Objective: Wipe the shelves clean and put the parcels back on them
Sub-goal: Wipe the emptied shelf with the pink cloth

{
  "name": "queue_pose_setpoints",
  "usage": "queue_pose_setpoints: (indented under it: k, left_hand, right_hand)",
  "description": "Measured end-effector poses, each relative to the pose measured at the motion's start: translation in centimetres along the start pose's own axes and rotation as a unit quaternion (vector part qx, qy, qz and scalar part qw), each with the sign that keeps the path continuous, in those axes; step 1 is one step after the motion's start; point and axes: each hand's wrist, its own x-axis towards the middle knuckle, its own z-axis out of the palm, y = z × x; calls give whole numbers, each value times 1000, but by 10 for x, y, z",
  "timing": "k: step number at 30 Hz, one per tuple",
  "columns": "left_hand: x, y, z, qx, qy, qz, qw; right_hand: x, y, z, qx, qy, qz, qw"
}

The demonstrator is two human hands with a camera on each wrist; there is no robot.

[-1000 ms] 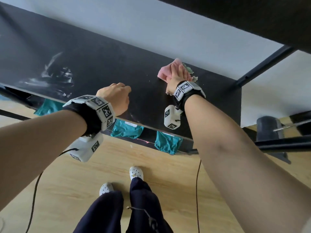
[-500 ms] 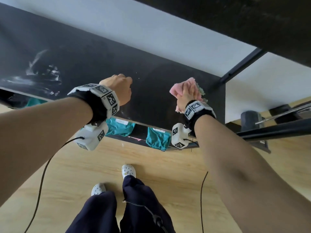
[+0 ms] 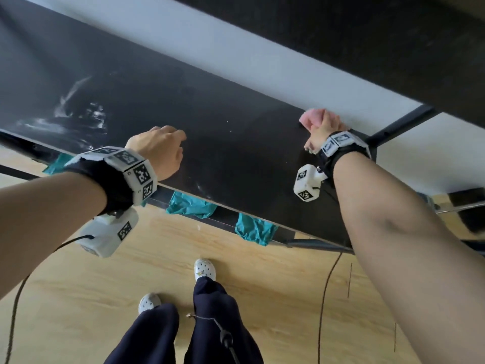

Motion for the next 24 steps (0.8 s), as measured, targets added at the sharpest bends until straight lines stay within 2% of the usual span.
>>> queue_pose_setpoints:
  k: [6,9,12,15,17,24]
  left_hand:
    - [8,23,-5,-20,-14,34,999]
    - [4,34,-8,-31,-5,60,998]
    - [0,37,-10,-32,3,77,997]
    - [-4,35,-9,-23,-1,69,997]
    - [-6,33,-6,-21,-4,61,998]
    - [-5,17,7,-30,-4,18,999]
  right_hand:
    - [-59,48,24,64,18,133,989]
    - [-103,50,31,64,-8,176,982]
    - [-122,30,47,67,-49,142,986]
    - [-114,4,57,56,-58,61,995]
    - [-100,-5,53,40,-59,35,997]
    - [-43,-47,28,11,-67,20,998]
